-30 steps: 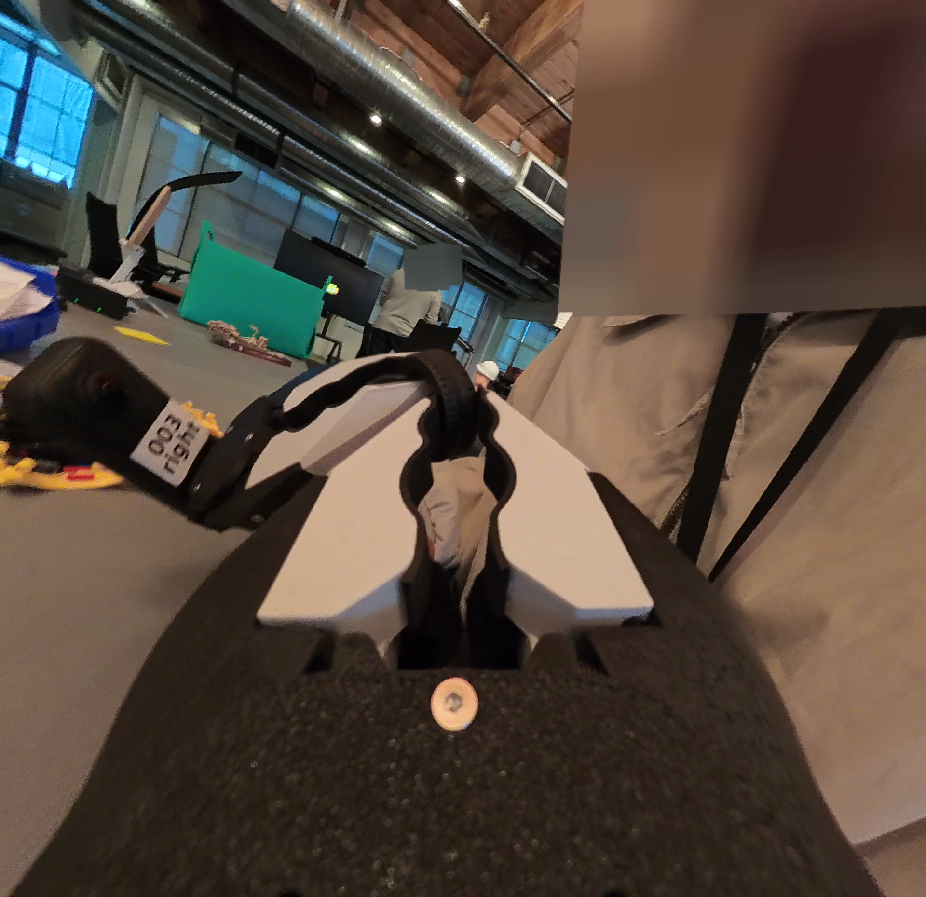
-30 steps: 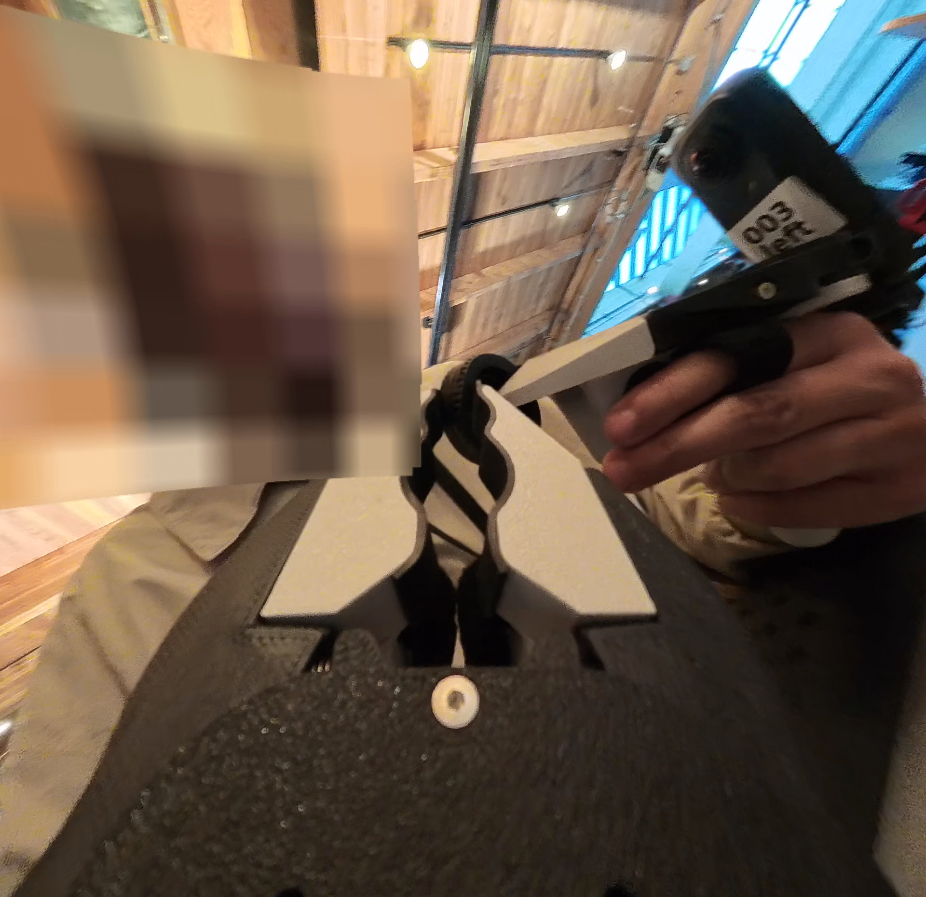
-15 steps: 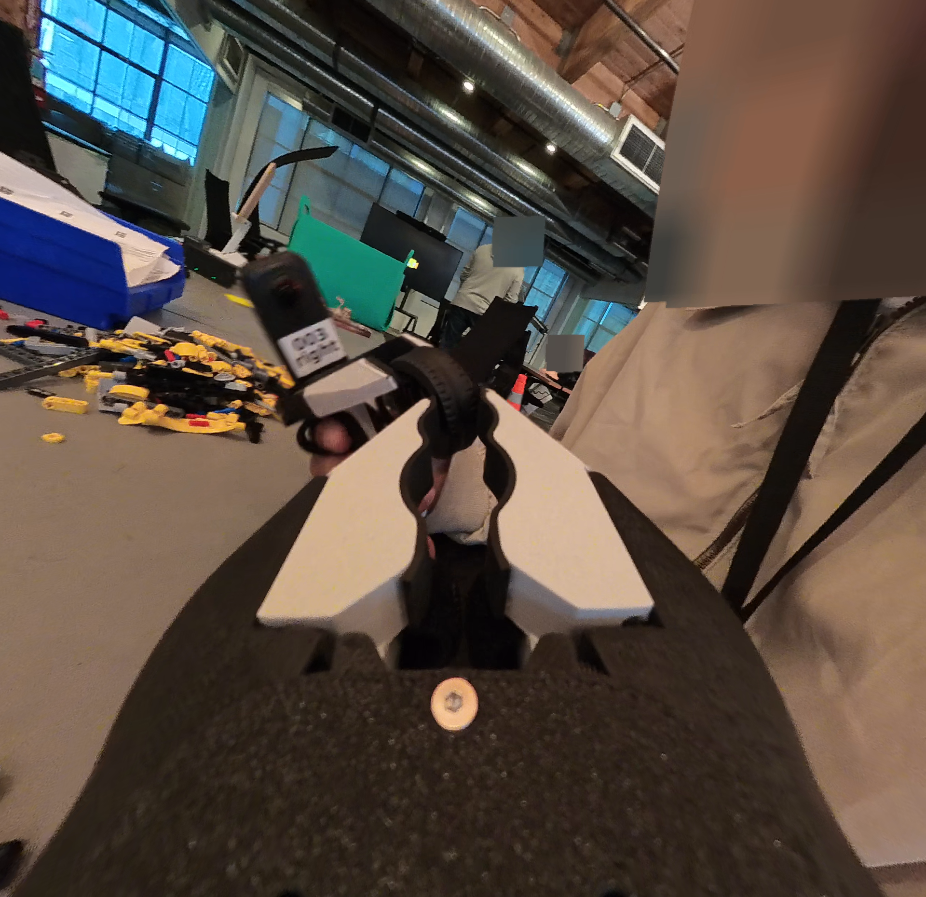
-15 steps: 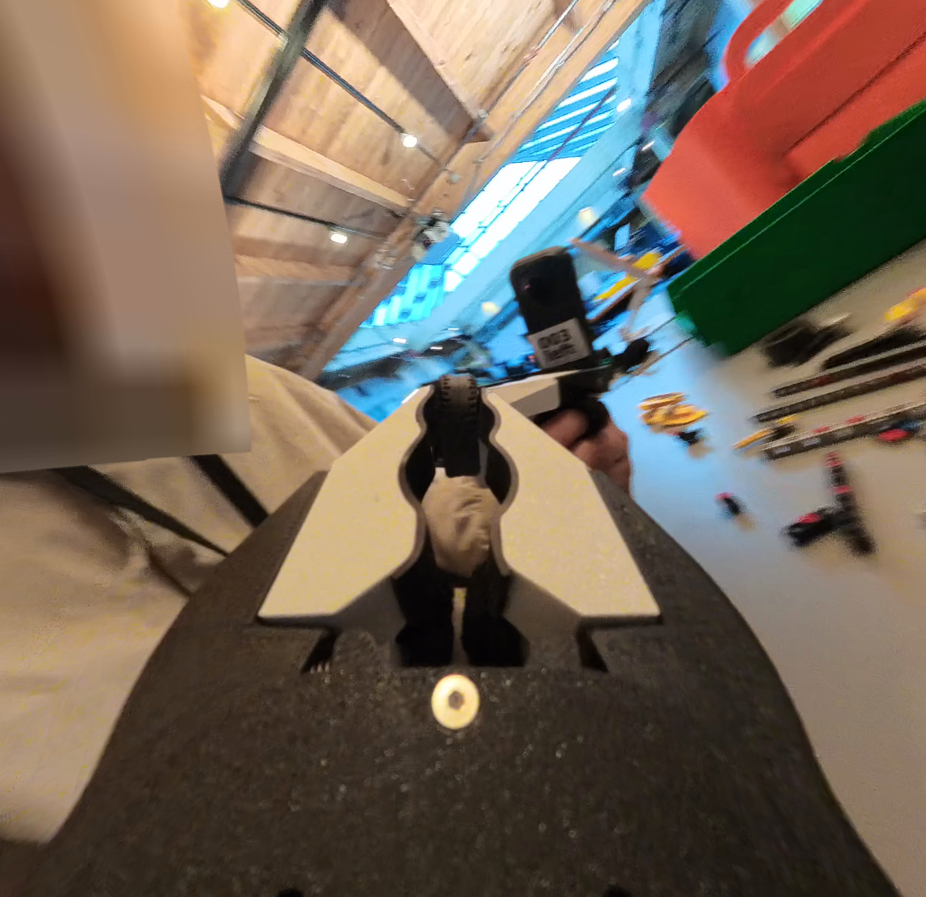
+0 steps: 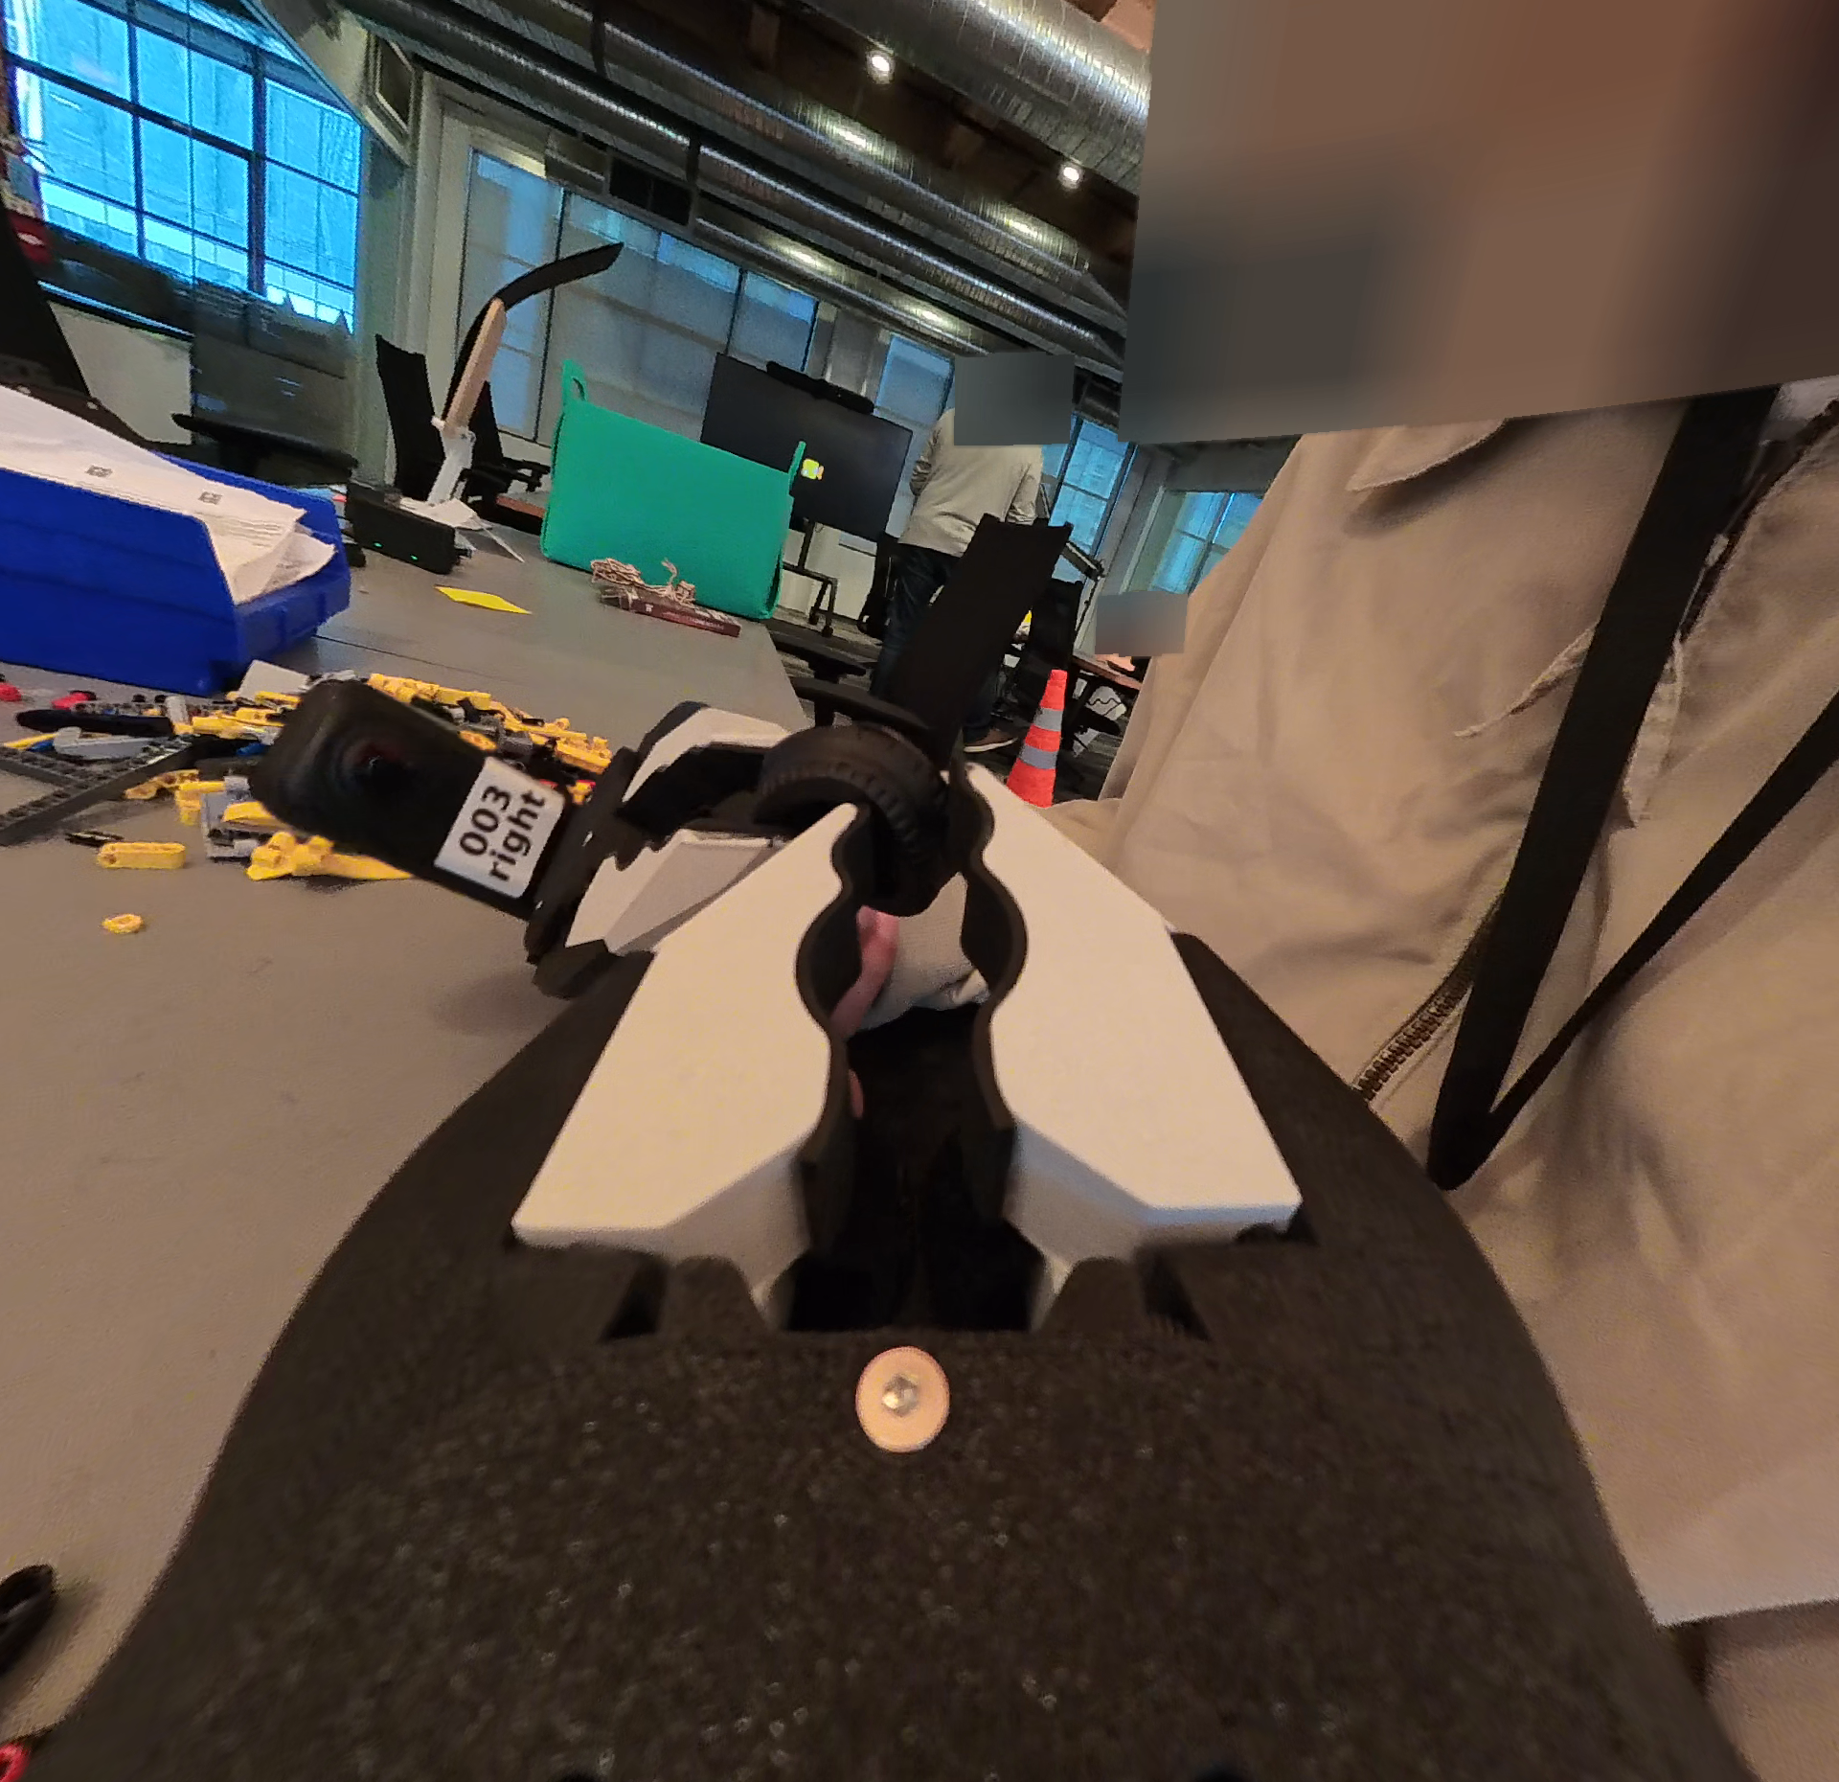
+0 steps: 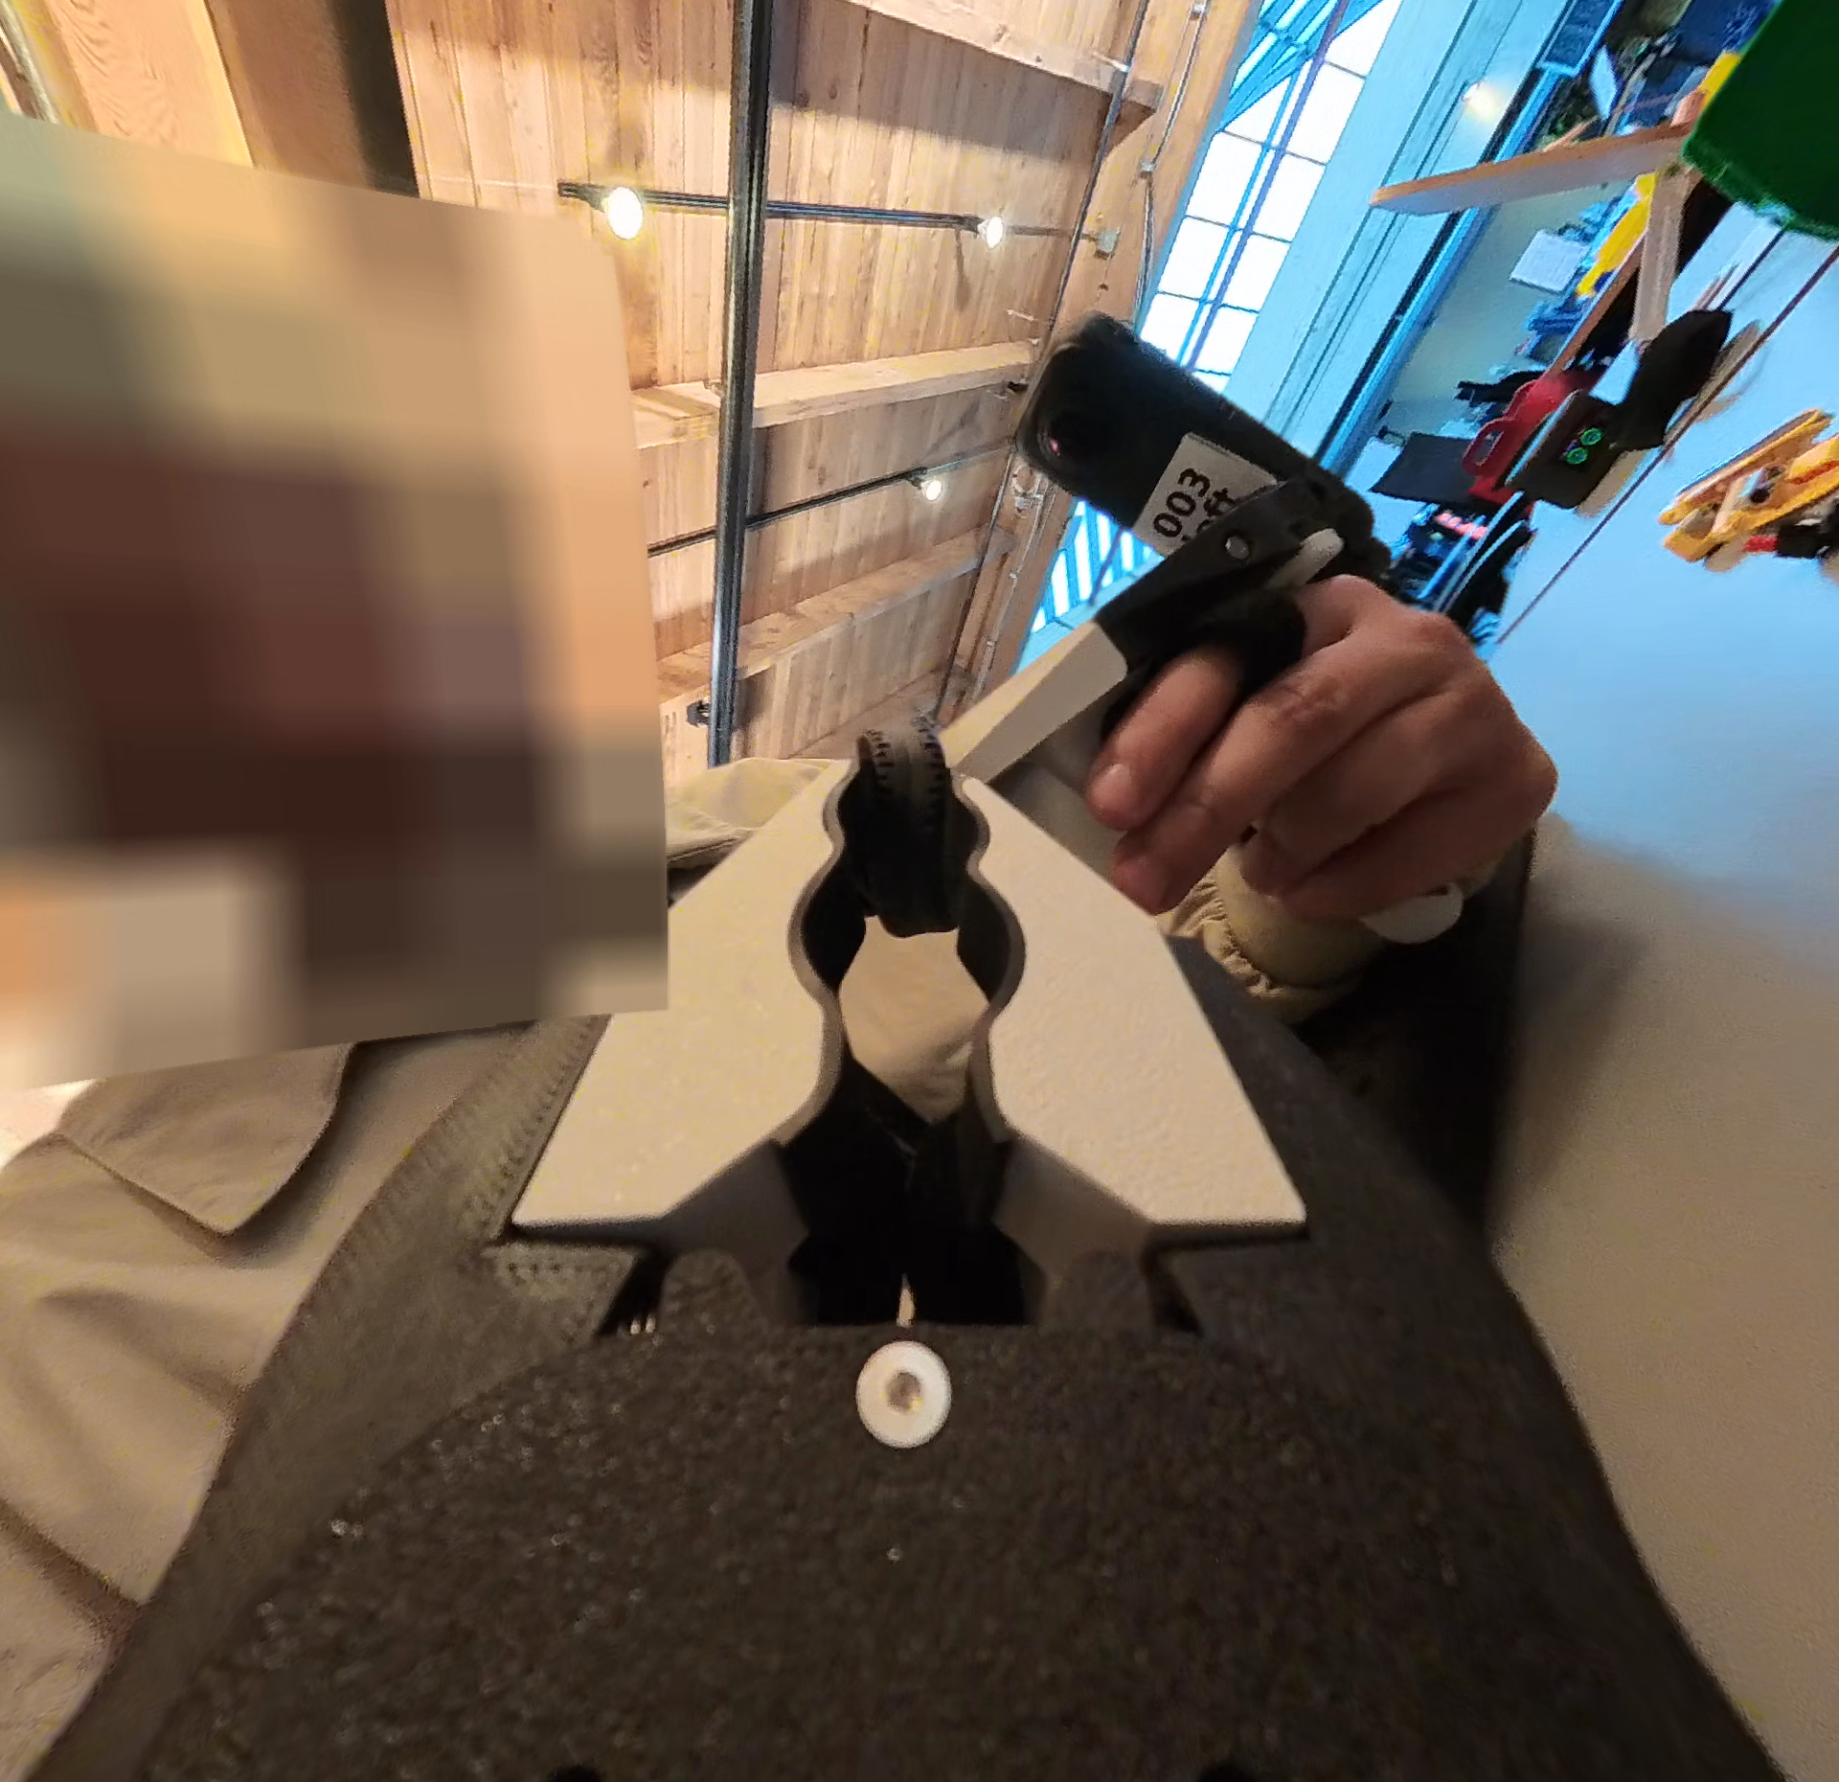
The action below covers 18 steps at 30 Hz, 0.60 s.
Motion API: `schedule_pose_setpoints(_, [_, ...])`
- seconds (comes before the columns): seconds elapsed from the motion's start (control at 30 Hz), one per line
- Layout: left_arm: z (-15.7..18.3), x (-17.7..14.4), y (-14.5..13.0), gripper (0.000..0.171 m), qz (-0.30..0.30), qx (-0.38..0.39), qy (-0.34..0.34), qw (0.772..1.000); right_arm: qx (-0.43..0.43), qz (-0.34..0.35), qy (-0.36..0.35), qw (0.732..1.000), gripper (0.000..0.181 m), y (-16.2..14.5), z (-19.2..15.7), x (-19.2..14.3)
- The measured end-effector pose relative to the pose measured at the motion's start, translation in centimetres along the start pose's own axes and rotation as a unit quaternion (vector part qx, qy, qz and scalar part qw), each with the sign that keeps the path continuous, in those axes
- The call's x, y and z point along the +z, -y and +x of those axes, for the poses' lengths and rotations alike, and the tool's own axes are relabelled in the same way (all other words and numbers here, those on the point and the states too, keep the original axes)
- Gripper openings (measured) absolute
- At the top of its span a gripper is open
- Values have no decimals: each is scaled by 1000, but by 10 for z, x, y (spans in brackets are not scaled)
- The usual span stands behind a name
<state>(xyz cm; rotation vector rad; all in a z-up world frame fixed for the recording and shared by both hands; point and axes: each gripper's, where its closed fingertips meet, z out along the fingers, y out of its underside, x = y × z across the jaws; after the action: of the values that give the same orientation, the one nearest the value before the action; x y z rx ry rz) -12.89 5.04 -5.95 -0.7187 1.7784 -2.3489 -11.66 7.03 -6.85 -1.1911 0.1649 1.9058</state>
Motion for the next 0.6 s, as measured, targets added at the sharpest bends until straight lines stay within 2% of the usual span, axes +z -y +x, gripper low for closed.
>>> schedule_pose_setpoints(0.13, [-4, -1, 0, 13, -2, 4, 15, 1000, -31, 14, -29, 999, 13, 5, 4, -2])
schedule_pose_setpoints(0.47, [-14, -1, 0, 14, 4, -11, 33, 999, -93, 39, -51, 994, 16, 16, 2, -6])
schedule_pose_setpoints(0.53, [-19, -2, -1, 14, 2, -22, 42, 999, -128, 38, -84, 988, 18, 20, 3, -10])
schedule_pose_setpoints(0.6, [-23, -5, 2, 14, 10, -35, 48, 998, -186, 36, -146, 971, 23, 26, 9, -17])
